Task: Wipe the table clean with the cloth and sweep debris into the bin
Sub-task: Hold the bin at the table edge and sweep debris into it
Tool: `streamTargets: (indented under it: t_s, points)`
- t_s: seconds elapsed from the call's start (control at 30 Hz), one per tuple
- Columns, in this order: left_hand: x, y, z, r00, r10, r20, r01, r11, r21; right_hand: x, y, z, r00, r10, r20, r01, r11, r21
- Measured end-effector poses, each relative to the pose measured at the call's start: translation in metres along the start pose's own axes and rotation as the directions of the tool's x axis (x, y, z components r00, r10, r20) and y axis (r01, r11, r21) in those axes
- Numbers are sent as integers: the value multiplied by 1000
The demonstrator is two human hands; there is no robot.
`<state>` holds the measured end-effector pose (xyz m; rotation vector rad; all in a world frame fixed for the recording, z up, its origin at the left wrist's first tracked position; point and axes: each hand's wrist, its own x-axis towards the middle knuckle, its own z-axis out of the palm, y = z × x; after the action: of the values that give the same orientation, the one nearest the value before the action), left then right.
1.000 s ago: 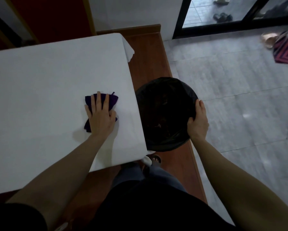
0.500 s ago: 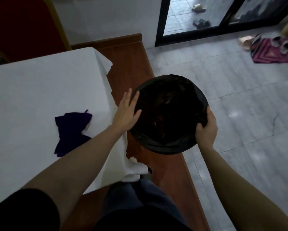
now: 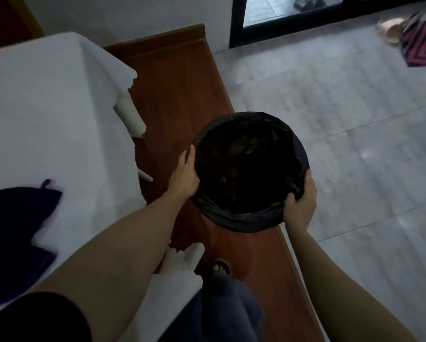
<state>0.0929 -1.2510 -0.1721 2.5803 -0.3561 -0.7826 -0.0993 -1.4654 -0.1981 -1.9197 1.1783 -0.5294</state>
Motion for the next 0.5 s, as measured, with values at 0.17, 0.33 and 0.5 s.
streamTargets:
  t_s: [0.17,0.33,0.5]
  points:
    - [48,-34,61,998,-48,39,47,998,28,1,78,61,999,37,7,-36,999,-12]
    - [82,-59,107,995,-84,47,82,996,46,1,134,108,997,62,37,-61,998,-21]
    - [103,-85,140,994,-94,49,90,993,73,-1,170,137,997,55,61,-53,998,-33]
